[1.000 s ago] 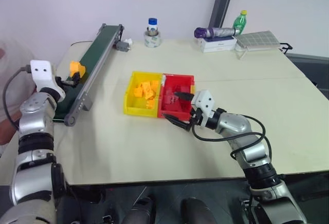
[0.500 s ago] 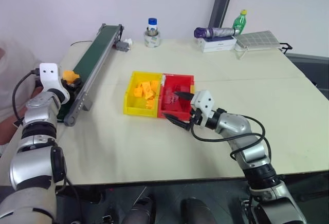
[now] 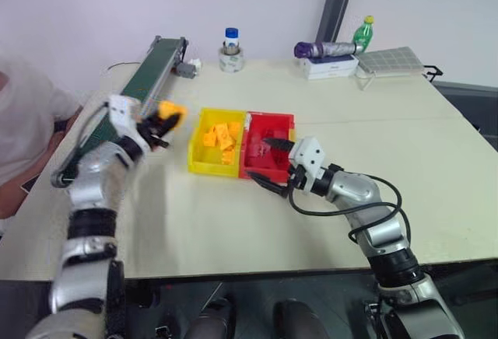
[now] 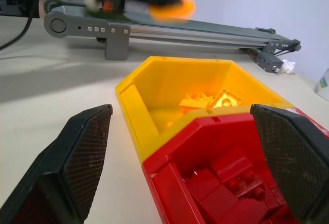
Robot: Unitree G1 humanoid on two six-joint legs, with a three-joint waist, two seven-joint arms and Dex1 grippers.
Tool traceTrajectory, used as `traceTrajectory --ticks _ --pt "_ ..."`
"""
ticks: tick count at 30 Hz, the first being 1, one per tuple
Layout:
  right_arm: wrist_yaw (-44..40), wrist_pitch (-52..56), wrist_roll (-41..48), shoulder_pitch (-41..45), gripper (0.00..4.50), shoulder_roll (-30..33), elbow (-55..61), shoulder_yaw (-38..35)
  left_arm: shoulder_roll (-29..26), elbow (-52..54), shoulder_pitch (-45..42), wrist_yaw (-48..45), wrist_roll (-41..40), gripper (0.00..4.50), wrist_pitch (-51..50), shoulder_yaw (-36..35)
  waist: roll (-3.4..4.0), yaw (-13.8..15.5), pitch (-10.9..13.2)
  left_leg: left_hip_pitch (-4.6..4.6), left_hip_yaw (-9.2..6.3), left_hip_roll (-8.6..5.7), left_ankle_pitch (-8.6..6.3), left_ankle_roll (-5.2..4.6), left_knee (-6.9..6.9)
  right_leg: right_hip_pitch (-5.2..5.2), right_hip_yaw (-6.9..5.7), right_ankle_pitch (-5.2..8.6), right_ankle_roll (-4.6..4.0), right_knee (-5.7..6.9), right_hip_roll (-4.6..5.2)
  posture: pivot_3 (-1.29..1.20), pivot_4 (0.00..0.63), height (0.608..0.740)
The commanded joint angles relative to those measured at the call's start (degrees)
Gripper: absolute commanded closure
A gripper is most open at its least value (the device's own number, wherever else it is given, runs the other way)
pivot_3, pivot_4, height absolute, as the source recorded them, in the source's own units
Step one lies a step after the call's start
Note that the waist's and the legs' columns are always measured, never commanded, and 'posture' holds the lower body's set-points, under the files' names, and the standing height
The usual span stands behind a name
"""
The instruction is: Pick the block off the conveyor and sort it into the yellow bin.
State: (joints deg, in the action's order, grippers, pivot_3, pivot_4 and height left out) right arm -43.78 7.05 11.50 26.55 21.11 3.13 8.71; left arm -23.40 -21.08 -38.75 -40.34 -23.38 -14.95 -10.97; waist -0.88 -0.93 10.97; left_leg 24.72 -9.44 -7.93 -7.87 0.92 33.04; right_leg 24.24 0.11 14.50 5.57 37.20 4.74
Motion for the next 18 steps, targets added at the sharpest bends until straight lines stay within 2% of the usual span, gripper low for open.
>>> traceTrajectory --ticks 1,8,14,15,18 --pt "0.1 -1.2 0.0 0.6 0.0 -0.3 1.4 -0.3 2.1 5.4 -1.2 2.3 1.2 3.19 0.2 2.6 0.0 0.0 0.0 0.0 0.0 0.0 0.0 0.01 0.0 0.0 0.0 0.0 0.0 0.0 0.0 0.0 0.15 0.74" --pt "0.6 -0.8 0.0 -0.1 0.0 0.8 2.8 -1.3 6.8 0.2 -3.8 5.3 3.0 3.19 3.2 3.3 0.0 0.1 0.0 -0.01 0.02 0.0 0.07 -0.09 0.01 0.0 0.0 0.0 0.0 0.0 -0.01 0.0 0.15 0.74" --pt "1.2 -0.7 -0.2 -0.5 0.0 0.8 3.1 -1.1 7.5 -5.4 -6.5 8.1 6.2 0.37 8.3 3.3 0.0 0.2 0.0 -0.01 0.02 -0.01 0.07 -0.1 0.03 -0.03 -0.06 0.0 0.0 -0.02 0.0 0.0 0.15 0.74" --pt "1.2 -0.7 -0.2 -0.5 0.0 0.8 3.1 -1.1 7.3 -5.4 -6.4 7.5 6.3 0.06 8.9 3.4 0.0 0.2 0.0 -0.01 0.02 -0.01 0.07 -0.1 0.03 -0.03 -0.06 0.0 0.0 -0.02 0.0 0.0 0.15 0.74" --pt "1.3 -0.8 -0.1 -0.3 0.0 0.7 2.9 -1.2 6.1 -3.2 -5.0 5.4 5.2 0.06 9.1 2.6 0.0 0.1 0.0 -0.01 0.02 -0.01 0.07 -0.1 0.02 -0.02 -0.07 0.0 0.0 -0.01 -0.01 0.0 0.15 0.74"
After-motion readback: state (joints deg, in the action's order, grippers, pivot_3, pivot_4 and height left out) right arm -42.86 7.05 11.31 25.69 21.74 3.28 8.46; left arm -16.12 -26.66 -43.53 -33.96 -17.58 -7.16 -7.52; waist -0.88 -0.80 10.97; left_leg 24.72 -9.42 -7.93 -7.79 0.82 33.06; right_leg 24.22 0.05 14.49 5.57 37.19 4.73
